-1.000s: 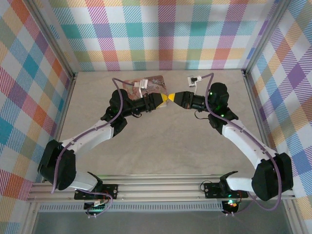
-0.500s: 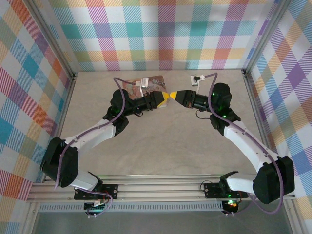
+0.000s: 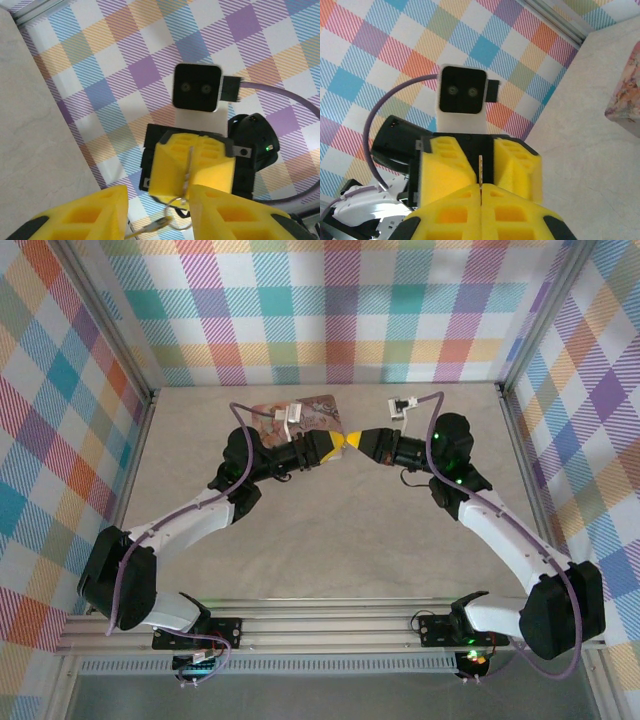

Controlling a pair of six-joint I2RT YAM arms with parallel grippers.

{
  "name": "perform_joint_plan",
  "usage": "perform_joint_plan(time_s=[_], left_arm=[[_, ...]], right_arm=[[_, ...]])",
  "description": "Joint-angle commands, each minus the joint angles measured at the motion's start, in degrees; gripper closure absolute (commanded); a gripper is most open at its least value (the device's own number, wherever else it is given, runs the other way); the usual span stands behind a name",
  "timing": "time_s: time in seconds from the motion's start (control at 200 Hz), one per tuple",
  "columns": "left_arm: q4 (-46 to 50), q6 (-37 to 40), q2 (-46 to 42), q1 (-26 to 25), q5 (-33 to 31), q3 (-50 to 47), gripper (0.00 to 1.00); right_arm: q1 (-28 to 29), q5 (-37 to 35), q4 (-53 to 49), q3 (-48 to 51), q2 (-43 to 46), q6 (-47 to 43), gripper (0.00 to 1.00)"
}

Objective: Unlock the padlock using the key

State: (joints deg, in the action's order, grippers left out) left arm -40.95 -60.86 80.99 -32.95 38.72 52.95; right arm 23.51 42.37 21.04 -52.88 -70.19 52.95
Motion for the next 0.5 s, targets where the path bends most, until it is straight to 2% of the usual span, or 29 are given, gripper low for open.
perform_joint_plan(time_s=[0.0, 0.495], left_arm=[[-5.13, -0.23, -3.18, -0.45, -1.27, -1.38, 0.64], [-7.80, -1.96, -0.75, -1.90, -0.98, -2.17, 0.70]], right_arm=[[0.66, -1.06, -1.26, 1.68, 1.64, -0.60, 1.00], [0.67, -0.51, 2.24, 2.23, 1.46, 1.65, 1.00]])
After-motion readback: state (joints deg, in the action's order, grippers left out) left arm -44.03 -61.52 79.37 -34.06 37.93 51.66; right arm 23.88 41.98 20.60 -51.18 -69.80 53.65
